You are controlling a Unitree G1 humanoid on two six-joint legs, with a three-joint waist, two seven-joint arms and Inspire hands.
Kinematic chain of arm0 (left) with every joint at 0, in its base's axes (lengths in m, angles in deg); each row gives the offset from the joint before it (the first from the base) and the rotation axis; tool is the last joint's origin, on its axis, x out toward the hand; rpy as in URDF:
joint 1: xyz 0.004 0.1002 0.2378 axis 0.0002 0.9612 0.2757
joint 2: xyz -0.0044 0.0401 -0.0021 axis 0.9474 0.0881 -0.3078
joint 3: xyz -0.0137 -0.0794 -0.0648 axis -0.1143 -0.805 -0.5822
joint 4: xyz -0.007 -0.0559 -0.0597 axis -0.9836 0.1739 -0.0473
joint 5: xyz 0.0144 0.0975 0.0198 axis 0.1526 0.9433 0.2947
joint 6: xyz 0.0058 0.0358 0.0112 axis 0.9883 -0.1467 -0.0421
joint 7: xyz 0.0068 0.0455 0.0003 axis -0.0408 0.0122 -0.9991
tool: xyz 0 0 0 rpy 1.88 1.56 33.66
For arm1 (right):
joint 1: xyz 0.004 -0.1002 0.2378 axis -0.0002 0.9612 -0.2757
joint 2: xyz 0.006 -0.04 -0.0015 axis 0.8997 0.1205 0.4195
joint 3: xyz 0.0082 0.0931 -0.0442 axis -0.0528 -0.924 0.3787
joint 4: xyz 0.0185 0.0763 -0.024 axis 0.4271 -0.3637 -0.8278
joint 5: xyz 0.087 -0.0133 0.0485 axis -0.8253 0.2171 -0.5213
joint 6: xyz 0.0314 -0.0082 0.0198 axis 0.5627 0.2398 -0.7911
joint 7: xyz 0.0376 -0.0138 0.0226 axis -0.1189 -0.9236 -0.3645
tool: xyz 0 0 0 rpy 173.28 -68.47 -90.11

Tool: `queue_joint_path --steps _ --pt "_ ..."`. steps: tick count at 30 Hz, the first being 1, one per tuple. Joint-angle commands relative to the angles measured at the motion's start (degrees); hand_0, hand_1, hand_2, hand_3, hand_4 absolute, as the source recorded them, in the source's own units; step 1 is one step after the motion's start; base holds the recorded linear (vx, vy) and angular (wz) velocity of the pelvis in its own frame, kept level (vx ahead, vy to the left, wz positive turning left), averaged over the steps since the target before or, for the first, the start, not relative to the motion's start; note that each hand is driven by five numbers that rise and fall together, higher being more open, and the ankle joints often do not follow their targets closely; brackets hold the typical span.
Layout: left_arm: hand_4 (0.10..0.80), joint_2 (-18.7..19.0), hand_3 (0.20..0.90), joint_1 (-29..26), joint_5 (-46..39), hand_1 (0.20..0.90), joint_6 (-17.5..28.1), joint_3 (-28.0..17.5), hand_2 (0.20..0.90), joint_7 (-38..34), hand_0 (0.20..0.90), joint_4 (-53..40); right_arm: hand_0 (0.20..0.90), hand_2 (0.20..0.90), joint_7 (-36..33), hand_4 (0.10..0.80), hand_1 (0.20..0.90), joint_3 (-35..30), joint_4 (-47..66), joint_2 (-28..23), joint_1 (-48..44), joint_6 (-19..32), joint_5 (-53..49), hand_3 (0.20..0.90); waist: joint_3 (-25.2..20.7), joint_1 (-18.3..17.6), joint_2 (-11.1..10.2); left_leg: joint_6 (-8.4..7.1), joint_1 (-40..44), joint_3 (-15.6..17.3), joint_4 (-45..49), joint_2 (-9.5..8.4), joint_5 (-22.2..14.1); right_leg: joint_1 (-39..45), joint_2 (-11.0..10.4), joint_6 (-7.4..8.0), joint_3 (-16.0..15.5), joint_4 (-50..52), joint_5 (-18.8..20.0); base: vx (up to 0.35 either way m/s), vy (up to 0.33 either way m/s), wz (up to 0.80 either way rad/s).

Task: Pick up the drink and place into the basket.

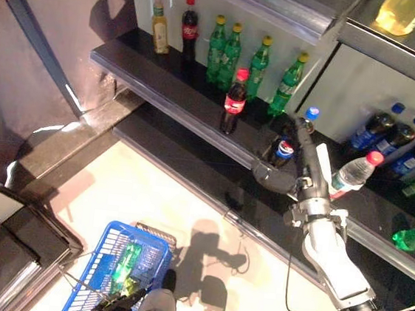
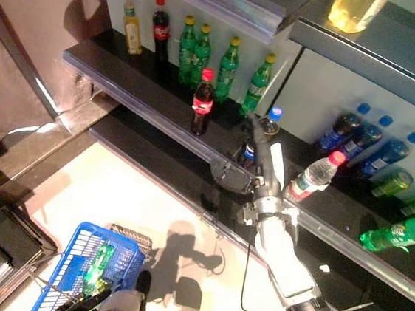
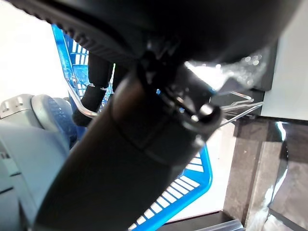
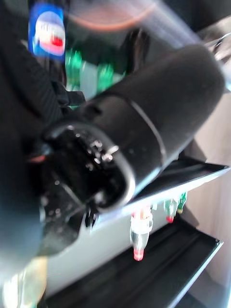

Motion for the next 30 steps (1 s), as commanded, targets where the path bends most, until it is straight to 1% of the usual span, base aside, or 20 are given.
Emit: queue_joint_path --steps 1,3,6,10,13,14,17,20,22,25,28,30 --pt "0.100 1.4 0.200 2.8 4.5 0.300 8.1 3.6 0.300 4.2 0.300 -3.4 0.900 0.900 -10.3 0.800 0.900 -4.2 6.8 -1.3 -5.0 1.2 3.5 0.900 -3.1 0.3 2.5 -5.65 -2.4 -1.1 3.2 4.91 0.9 -3.0 -1.6 -1.55 -0.6 5.8 1.1 0.026 0.121 0.02" --pt "0.100 1.7 0.200 2.5 4.1 0.300 8.3 3.8 0.300 4.8 0.300 -3.4 0.900 0.900 -14.7 0.800 0.900 -4.5 5.8 -0.9 -6.7 0.4 3.7 0.900 -2.5 0.6 3.0 -5.70 -3.1 -1.6 3.8 4.50 0.9 -3.5 -2.0 -1.62 -0.7 6.5 0.9 0.003 0.111 0.02" --pt "0.100 2.0 0.200 2.0 3.8 0.300 8.3 4.1 0.300 5.0 0.300 -3.9 0.900 0.900 -19.4 0.800 0.900 -5.3 4.6 0.2 -9.4 -0.4 5.9 0.900 -1.6 1.0 3.5 -5.57 -3.8 -2.1 4.4 3.84 0.7 -3.9 -2.6 -1.63 -1.0 7.3 0.8 -0.009 0.071 0.04" --pt "0.100 2.5 0.200 1.5 4.5 0.300 7.7 4.5 0.300 5.4 0.300 -4.2 0.900 0.900 -23.1 0.800 0.900 -5.9 4.3 0.7 -11.8 -1.7 8.6 0.900 -0.6 1.4 3.9 -5.47 -4.2 -2.7 4.7 3.06 0.5 -4.3 -3.2 -1.47 -1.3 7.6 1.0 -0.017 0.027 0.03" --pt "0.100 2.6 0.200 1.5 5.0 0.300 7.4 4.5 0.300 5.2 0.300 -4.2 0.900 0.900 -25.2 0.800 0.900 -6.2 4.5 0.7 -12.2 -2.9 10.3 0.900 -0.5 1.4 3.9 -5.35 -4.0 -2.9 4.4 2.72 0.5 -4.2 -3.2 -1.20 -1.1 7.4 1.2 -0.001 0.003 0.01" --pt "0.100 2.6 0.200 1.8 5.1 0.300 7.3 4.4 0.300 5.1 0.300 -4.3 0.900 0.900 -26.9 0.800 0.900 -6.4 4.7 0.4 -12.3 -3.6 10.9 0.900 -0.6 1.4 3.9 -5.28 -3.8 -2.8 4.3 2.70 0.5 -4.2 -3.2 -1.17 -1.0 7.4 1.3 0.000 0.000 0.00" --pt "0.100 2.4 0.200 1.6 5.4 0.300 6.9 4.5 0.300 5.1 0.300 -4.6 0.900 0.900 -30.3 0.800 0.900 -7.5 5.7 -0.2 -12.0 -3.8 11.6 0.900 -0.7 1.0 3.8 -5.32 -3.9 -2.5 4.6 3.03 0.4 -4.4 -3.0 -1.19 -0.6 7.5 1.1 0.000 0.000 0.00" --pt "0.100 2.2 0.200 1.2 5.6 0.300 6.6 5.2 0.300 4.5 0.300 -5.3 0.900 0.900 -29.5 0.800 0.900 -7.8 5.7 -0.1 -10.8 -3.1 8.9 0.900 -0.9 0.6 3.7 -5.39 -4.0 -2.3 5.1 3.26 0.1 -4.6 -2.8 -1.32 -0.2 7.6 1.0 0.019 -0.031 -0.03" --pt "0.100 2.1 0.200 1.0 5.7 0.300 6.4 5.7 0.300 4.3 0.300 -5.9 0.900 0.900 -28.3 0.800 0.900 -7.3 4.9 -0.2 -10.6 -3.3 6.4 0.900 -0.8 0.6 3.8 -5.51 -4.3 -2.7 6.0 3.31 0.6 -4.6 -2.5 -1.72 0.0 8.1 0.6 0.054 -0.031 -0.04" --pt "0.100 2.3 0.200 1.0 5.4 0.300 6.4 6.3 0.300 4.5 0.300 -6.3 0.900 0.900 -28.3 0.800 0.900 -6.8 3.8 0.1 -11.3 -3.2 3.4 0.900 -0.3 0.7 4.1 -5.57 -5.1 -3.1 7.5 3.41 1.0 -4.8 -2.4 -2.21 -0.2 8.9 0.1 0.051 -0.012 -0.03" --pt "0.100 2.8 0.200 0.7 4.8 0.300 6.5 7.1 0.300 5.3 0.300 -6.8 0.900 0.900 -30.1 0.800 0.900 -6.2 1.6 1.5 -12.6 -2.7 3.0 0.900 1.2 0.8 4.8 -5.45 -6.2 -3.6 8.7 3.10 1.2 -6.0 -2.5 -2.68 -0.4 10.1 -0.2 -0.001 0.012 0.04" --pt "0.100 3.3 0.200 -0.5 3.8 0.300 6.6 7.9 0.300 5.5 0.300 -7.0 0.900 0.900 -31.3 0.800 0.900 -6.0 -0.5 2.6 -15.0 -2.4 2.5 0.900 3.2 1.0 5.5 -5.25 -7.7 -4.1 9.9 2.60 1.1 -8.0 -2.8 -3.07 -0.5 11.6 -0.5 -0.047 0.023 0.05"
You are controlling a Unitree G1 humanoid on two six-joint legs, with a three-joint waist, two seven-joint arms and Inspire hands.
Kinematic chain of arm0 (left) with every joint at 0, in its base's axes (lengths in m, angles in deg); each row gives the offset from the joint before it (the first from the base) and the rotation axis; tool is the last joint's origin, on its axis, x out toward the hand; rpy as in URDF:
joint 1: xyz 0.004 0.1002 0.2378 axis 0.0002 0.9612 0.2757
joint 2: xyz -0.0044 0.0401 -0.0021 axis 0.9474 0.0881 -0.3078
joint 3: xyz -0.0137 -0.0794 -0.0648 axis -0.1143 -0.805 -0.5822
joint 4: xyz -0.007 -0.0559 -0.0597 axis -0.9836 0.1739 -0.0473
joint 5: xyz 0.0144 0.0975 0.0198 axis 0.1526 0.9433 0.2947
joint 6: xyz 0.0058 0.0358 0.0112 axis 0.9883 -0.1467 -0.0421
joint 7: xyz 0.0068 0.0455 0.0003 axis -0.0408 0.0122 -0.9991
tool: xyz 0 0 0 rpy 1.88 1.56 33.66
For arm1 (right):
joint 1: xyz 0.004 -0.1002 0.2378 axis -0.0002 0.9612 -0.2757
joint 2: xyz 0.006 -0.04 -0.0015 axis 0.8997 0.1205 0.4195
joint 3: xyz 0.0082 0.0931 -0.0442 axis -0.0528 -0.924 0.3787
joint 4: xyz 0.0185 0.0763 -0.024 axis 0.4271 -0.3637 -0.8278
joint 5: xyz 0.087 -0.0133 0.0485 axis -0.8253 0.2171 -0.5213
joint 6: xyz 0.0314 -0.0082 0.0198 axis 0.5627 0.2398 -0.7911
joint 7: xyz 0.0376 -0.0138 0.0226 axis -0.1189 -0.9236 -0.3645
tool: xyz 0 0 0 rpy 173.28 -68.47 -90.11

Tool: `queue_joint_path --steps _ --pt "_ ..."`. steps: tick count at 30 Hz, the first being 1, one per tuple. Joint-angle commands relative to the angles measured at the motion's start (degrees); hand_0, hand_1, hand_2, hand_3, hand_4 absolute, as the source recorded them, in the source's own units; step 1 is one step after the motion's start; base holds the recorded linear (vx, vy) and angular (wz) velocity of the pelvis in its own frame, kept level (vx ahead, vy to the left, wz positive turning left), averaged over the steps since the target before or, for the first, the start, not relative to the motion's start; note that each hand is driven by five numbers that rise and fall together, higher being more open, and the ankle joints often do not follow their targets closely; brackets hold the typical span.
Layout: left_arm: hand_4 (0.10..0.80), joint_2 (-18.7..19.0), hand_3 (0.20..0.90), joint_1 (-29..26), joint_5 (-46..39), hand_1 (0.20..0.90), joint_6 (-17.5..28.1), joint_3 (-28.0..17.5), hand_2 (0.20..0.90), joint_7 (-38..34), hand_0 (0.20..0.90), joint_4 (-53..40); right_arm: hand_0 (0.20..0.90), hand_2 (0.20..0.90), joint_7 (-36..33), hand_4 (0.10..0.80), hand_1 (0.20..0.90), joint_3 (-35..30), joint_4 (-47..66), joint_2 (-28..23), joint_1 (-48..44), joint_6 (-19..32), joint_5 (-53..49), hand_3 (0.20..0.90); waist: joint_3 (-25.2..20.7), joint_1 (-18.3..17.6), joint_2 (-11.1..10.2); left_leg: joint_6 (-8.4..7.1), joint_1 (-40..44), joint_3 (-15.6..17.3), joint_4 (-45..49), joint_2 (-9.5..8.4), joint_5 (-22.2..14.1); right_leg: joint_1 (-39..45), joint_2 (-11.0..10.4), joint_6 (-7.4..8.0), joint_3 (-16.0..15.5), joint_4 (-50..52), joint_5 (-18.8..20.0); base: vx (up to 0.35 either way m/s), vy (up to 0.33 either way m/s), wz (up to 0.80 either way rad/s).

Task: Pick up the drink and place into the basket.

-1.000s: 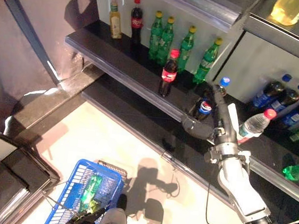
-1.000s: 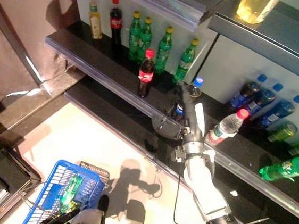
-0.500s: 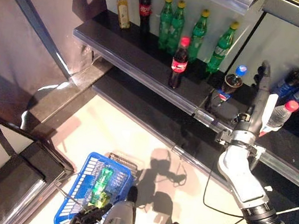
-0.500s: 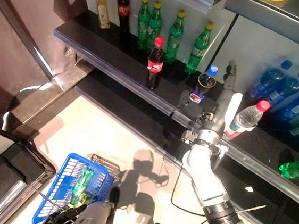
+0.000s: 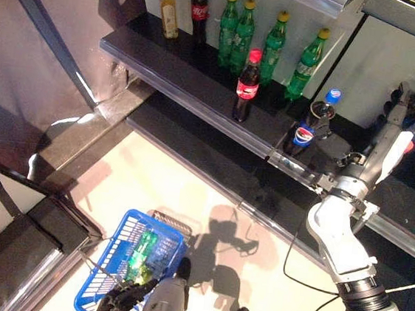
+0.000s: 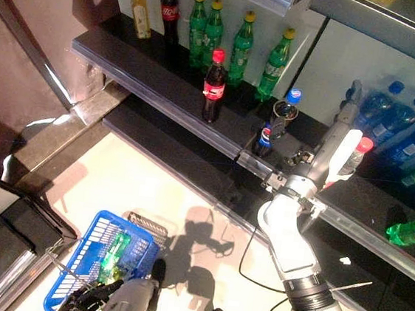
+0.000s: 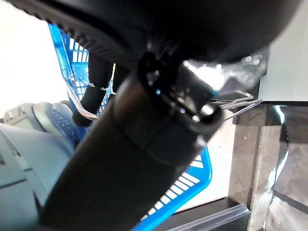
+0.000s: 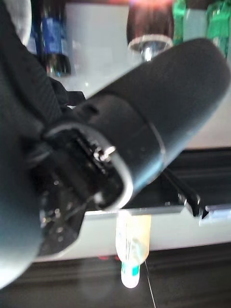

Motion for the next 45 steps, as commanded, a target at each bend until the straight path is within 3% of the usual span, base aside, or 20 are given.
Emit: queue_joint_path --steps 1,7,13,20,45 --pt "0.100 3.0 0.200 2.9 2.3 0.300 6.3 3.8 0.300 3.5 0.300 -6.4 0.900 0.900 -3.7 0.800 0.900 -1.8 2.3 -1.1 -7.4 4.3 0.6 0.900 -2.6 1.0 1.2 -5.31 -6.4 -2.8 7.3 2.69 1.2 -5.2 -1.9 -3.13 -0.5 6.1 2.0 -0.082 0.026 0.03" --pt "0.100 4.4 0.200 -0.7 -0.9 0.300 7.3 5.8 0.300 3.8 0.300 -8.2 0.900 0.900 -5.7 0.800 0.900 -0.7 -2.2 0.5 -15.0 6.1 -1.4 0.900 4.0 1.3 3.3 -4.25 -11.7 -5.0 10.4 0.96 1.3 -13.5 -2.5 -4.22 0.2 12.0 1.7 -0.127 0.021 -0.01" --pt "0.100 5.0 0.200 -3.1 -3.0 0.300 8.0 7.2 0.300 4.0 0.300 -11.3 0.900 0.900 -8.1 0.800 0.900 -0.2 -4.2 0.3 -21.0 6.2 -1.8 0.900 7.4 1.5 3.8 -2.87 -13.9 -5.4 10.9 -0.42 -0.4 -18.5 -2.7 -4.09 1.1 15.1 1.7 -0.078 0.011 -0.05" --pt "0.100 5.8 0.200 -6.6 -5.9 0.300 7.9 9.2 0.300 2.3 0.300 -15.0 0.900 0.900 -11.2 0.800 0.900 -1.1 -6.2 -0.5 -26.5 5.7 -3.6 0.900 7.6 1.3 3.4 -1.17 -17.9 -5.0 10.6 -1.23 -2.2 -25.4 -2.3 -3.39 2.2 17.0 2.3 -0.054 0.001 -0.03" --pt "0.100 6.6 0.200 -9.6 -7.2 0.300 6.8 10.7 0.300 0.4 0.300 -16.3 0.900 0.900 -6.6 0.800 0.900 -1.7 -19.2 -4.5 -41.9 8.3 -13.1 0.900 7.6 3.0 3.5 1.05 -21.8 -4.2 7.8 -3.19 -2.6 -34.5 -3.1 -2.13 2.9 19.3 3.1 0.007 0.012 -0.01"
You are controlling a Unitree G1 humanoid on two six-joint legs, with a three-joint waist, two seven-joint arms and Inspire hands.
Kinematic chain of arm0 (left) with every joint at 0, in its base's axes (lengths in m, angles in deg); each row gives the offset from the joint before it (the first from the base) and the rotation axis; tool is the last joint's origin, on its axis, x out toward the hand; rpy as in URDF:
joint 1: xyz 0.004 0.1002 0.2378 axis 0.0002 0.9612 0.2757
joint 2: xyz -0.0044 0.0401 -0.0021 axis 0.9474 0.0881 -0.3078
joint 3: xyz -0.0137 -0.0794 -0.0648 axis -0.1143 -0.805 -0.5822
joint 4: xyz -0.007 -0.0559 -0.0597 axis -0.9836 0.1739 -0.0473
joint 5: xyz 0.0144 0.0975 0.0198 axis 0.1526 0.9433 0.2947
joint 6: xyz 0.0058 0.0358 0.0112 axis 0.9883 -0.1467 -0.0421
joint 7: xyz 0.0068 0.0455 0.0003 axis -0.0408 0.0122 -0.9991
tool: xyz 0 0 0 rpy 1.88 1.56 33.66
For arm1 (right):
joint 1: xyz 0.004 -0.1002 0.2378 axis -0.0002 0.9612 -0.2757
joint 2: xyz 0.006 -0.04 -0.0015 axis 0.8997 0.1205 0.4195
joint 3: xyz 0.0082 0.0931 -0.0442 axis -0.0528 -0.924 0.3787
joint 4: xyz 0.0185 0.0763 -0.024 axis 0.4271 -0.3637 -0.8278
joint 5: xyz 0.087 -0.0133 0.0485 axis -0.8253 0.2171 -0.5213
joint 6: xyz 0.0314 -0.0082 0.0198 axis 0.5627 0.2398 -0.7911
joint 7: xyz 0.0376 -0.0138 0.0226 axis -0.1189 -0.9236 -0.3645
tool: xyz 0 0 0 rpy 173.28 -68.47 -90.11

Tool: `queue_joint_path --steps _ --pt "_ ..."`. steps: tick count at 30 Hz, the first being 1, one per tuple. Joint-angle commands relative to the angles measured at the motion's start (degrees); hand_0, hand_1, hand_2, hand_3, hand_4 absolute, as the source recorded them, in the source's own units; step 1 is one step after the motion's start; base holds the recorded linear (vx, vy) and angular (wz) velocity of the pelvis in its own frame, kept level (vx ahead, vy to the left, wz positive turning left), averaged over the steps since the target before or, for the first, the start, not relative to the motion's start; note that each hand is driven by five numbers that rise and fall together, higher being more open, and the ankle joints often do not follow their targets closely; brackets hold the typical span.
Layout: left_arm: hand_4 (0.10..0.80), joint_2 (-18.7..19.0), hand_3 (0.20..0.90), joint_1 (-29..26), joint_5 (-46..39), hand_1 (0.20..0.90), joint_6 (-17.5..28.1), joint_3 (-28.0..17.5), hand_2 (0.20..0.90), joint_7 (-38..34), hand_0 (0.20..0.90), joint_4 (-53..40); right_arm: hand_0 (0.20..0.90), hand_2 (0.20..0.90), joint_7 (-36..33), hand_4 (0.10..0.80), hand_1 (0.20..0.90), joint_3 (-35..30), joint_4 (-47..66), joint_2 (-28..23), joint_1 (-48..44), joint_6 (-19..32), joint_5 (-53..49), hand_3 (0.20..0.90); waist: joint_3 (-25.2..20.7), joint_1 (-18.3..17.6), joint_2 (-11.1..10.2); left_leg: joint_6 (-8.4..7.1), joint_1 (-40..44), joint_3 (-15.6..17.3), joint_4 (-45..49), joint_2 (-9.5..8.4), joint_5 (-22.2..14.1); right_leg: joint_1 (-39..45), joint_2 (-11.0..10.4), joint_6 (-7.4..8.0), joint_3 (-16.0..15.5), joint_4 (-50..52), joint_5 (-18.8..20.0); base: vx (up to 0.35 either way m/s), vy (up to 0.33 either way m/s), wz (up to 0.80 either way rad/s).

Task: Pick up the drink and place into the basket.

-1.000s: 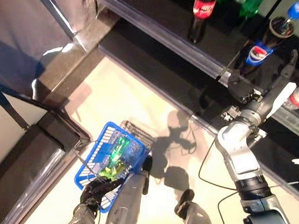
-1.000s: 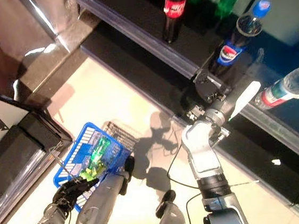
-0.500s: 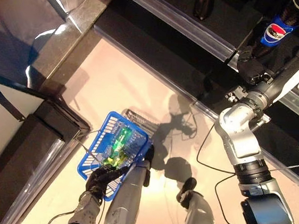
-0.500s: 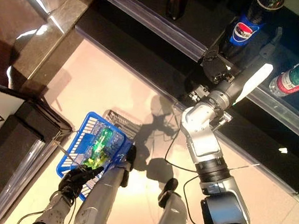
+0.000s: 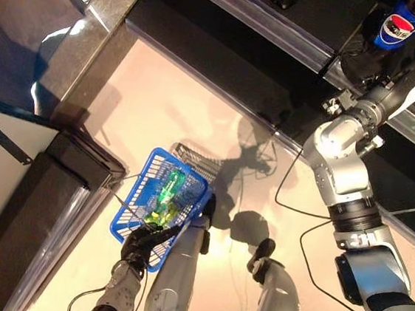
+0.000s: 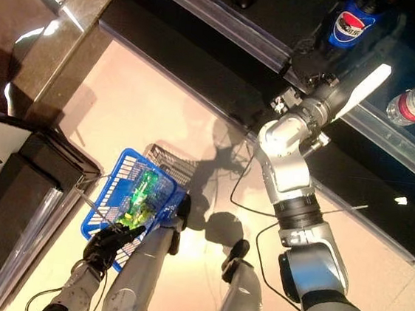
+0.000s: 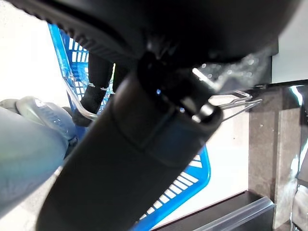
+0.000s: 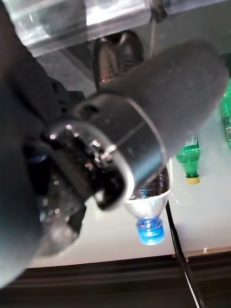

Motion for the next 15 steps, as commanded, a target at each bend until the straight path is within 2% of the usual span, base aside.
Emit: queue_joint_path --steps 1,10,11,13,14,15 --pt "0.100 4.0 0.200 3.3 -0.5 0.300 5.7 1.8 0.300 1.1 0.300 -7.7 0.900 0.900 1.0 0.800 0.900 -0.9 3.0 -7.4 -8.9 5.7 0.7 0.900 -1.0 1.6 0.7 -1.84 0.4 -4.1 1.6 -2.42 -4.8 -4.6 0.8 -1.68 -0.8 -2.1 7.8 0.000 0.000 0.00" --pt "0.100 5.5 0.200 3.3 -1.8 0.300 5.0 1.2 0.300 0.9 0.300 -8.7 0.900 0.900 -0.7 0.800 0.900 -0.5 0.5 -10.0 -13.1 6.6 -2.2 0.900 -1.0 2.1 0.4 -1.39 -0.9 -3.7 1.2 -2.47 -5.1 -6.2 0.8 -1.23 -1.3 -1.9 8.1 0.011 0.002 0.01" --pt "0.100 5.6 0.200 3.7 -1.8 0.300 5.1 1.3 0.300 0.9 0.300 -8.7 0.900 0.900 -1.1 0.800 0.900 -0.3 0.2 -10.2 -13.1 6.6 -2.7 0.900 -1.0 2.1 0.3 -1.74 0.2 -4.1 1.5 -2.69 -6.6 -5.3 0.7 -0.63 -0.6 -1.3 6.7 0.088 -0.009 -0.01" --pt "0.100 5.9 0.200 3.7 -2.1 0.300 5.1 1.6 0.300 0.7 0.300 -9.1 0.900 0.900 -1.4 0.800 0.900 -0.2 -1.8 -11.2 -14.2 7.4 -4.2 0.900 -1.0 2.2 0.2 -1.74 0.0 -4.1 1.7 -2.69 -6.7 -5.4 0.6 -0.61 -0.8 -1.3 6.7 0.003 -0.005 0.00" --pt "0.100 6.1 0.200 3.5 -2.2 0.300 5.1 1.6 0.300 0.7 0.300 -9.3 0.900 0.900 -1.4 0.800 0.900 -0.2 -2.1 -11.5 -14.7 7.5 -4.5 0.900 -1.0 2.3 0.3 -1.35 -1.1 -3.8 1.4 -2.53 -5.2 -6.3 0.6 -1.20 -1.5 -1.8 8.0 -0.075 0.001 0.02" --pt "0.100 6.4 0.200 3.6 -2.4 0.300 5.0 1.6 0.300 0.9 0.300 -9.4 0.900 0.900 -1.3 0.800 0.900 -0.1 -2.7 -12.0 -15.1 7.7 -5.5 0.900 -1.0 2.4 0.3 -1.34 -1.2 -3.9 1.3 -2.55 -5.2 -6.3 0.6 -1.16 -1.6 -1.8 8.1 -0.072 -0.003 0.02"
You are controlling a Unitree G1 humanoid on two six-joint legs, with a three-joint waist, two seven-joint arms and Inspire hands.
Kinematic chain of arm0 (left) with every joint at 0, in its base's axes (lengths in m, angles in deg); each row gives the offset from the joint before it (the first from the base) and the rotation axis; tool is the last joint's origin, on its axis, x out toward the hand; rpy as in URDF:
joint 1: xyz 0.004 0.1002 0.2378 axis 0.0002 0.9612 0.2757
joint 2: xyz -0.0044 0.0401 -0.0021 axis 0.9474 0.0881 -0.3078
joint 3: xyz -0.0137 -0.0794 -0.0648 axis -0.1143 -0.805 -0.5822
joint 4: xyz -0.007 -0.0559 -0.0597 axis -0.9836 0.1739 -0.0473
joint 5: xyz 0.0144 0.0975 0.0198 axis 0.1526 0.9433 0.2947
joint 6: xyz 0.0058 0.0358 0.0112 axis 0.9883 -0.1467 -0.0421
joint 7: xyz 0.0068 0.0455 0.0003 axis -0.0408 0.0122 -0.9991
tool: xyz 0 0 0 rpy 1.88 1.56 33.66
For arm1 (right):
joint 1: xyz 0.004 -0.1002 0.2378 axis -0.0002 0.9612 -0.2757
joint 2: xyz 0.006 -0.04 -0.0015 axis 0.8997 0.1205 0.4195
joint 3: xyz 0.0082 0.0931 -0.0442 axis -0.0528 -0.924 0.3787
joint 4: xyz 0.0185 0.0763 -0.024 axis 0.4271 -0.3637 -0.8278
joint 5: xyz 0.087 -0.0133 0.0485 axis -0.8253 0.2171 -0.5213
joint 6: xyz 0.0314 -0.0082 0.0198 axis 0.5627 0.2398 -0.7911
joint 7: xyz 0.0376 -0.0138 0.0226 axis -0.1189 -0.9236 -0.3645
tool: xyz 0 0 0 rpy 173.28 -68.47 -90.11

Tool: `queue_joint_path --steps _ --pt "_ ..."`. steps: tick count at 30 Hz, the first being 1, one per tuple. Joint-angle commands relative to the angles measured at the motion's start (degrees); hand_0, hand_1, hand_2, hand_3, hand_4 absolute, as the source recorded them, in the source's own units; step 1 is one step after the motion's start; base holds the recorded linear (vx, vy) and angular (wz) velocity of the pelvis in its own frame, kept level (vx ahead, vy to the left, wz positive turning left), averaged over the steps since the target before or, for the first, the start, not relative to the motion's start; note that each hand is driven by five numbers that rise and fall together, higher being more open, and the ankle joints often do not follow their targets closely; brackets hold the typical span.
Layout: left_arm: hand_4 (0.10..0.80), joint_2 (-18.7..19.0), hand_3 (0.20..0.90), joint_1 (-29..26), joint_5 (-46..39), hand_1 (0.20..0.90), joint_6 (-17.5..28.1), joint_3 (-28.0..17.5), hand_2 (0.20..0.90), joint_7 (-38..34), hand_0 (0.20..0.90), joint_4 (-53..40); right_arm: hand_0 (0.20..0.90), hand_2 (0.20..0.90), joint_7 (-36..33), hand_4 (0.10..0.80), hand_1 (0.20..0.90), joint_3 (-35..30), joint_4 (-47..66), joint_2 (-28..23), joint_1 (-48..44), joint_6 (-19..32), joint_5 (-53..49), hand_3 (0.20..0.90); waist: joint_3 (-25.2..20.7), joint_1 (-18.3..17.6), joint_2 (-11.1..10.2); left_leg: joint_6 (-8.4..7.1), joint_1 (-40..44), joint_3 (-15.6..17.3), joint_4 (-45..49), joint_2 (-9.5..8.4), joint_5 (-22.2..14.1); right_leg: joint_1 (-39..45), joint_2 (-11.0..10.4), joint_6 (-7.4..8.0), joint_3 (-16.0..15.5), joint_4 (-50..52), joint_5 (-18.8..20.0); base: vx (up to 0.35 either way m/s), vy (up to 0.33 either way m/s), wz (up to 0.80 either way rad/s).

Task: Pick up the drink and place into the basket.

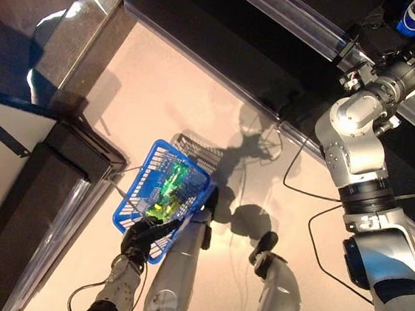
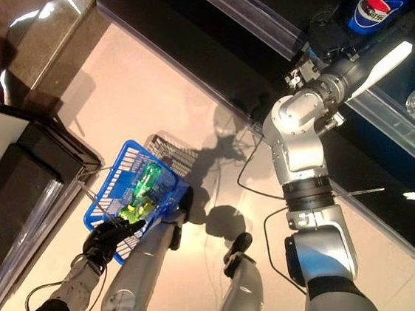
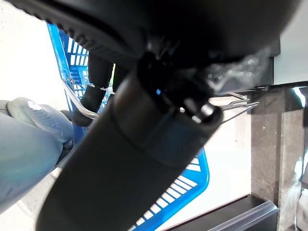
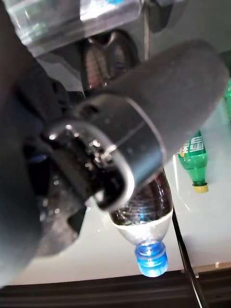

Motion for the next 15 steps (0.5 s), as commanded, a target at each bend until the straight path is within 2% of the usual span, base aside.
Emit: queue_joint_path --steps 1,2,9,10,11,12,13,15 --pt "0.100 5.3 0.200 4.2 -1.0 0.300 5.0 1.2 0.300 1.4 0.300 -7.5 0.900 0.900 -1.3 0.800 0.900 0.4 2.0 -9.7 -9.4 6.4 -1.9 0.900 -1.2 2.4 0.8 -2.05 1.9 -3.7 1.3 -2.28 -6.5 -3.4 0.9 -1.54 -1.5 -2.5 7.5 0.094 -0.043 0.03" --pt "0.100 5.7 0.200 4.7 -1.0 0.300 4.7 1.3 0.300 1.6 0.300 -7.8 0.900 0.900 -0.4 0.800 0.900 1.0 0.1 -10.3 -10.2 7.5 -4.8 0.900 -1.2 2.5 0.7 -2.38 3.1 -4.2 1.7 -2.55 -8.2 -2.4 0.8 -0.87 -0.9 -1.9 6.1 0.094 -0.046 0.04" --pt "0.100 6.8 0.200 5.5 -1.4 0.300 4.9 1.5 0.300 2.5 0.300 -8.0 0.900 0.900 3.8 0.800 0.900 3.0 -4.8 -11.9 -14.5 11.0 -11.9 0.900 -1.2 3.1 0.6 -2.38 3.0 -4.5 1.8 -2.81 -8.4 -2.4 0.7 -0.99 -1.4 -1.9 6.0 0.013 -0.006 0.00" --pt "0.100 7.1 0.200 5.7 -1.5 0.300 4.9 1.6 0.300 2.5 0.300 -8.3 0.799 0.799 4.3 0.682 0.799 3.2 -4.6 -12.1 -14.9 11.3 -13.5 0.782 -1.2 3.2 0.6 -2.37 2.7 -4.5 2.0 -2.83 -8.4 -2.6 0.6 -1.01 -1.5 -1.7 6.0 0.000 0.000 0.00" --pt "0.100 7.3 0.200 5.9 -1.8 0.300 4.9 1.6 0.300 2.6 0.300 -8.6 0.512 0.512 5.1 0.347 0.512 3.1 -4.5 -12.1 -15.2 12.0 -15.6 0.447 -1.2 3.3 0.6 -2.39 2.5 -4.6 2.2 -2.77 -8.5 -2.9 0.6 -1.02 -1.5 -1.4 5.9 0.000 0.000 0.00" --pt "0.100 7.5 0.200 6.0 -2.0 0.300 4.7 1.5 0.300 2.6 0.300 -8.8 0.436 0.436 5.6 0.259 0.436 3.0 -4.6 -12.2 -15.3 12.0 -16.3 0.359 -1.2 3.3 0.6 -2.37 2.4 -4.7 2.3 -2.78 -8.6 -3.0 0.5 -1.01 -1.5 -1.1 5.8 0.000 0.000 0.00" --pt "0.100 7.8 0.200 6.0 -2.1 0.300 4.5 1.4 0.300 2.5 0.300 -9.1 0.300 0.300 6.1 0.100 0.300 3.0 -4.7 -12.3 -15.6 11.7 -16.4 0.200 -1.2 3.4 0.5 -2.34 2.4 -4.7 2.4 -2.82 -8.6 -3.1 0.5 -1.01 -1.6 -1.0 5.8 0.000 0.000 0.00" --pt "0.100 8.1 0.200 6.1 -2.2 0.300 4.4 1.4 0.300 2.6 0.300 -9.2 0.300 0.300 6.1 0.100 0.300 3.1 -4.4 -12.5 -16.1 10.9 -16.4 0.200 -1.2 3.5 0.4 -2.28 2.3 -4.7 2.4 -2.77 -8.7 -3.2 0.4 -0.99 -1.7 -0.7 5.7 0.007 -0.007 0.02"
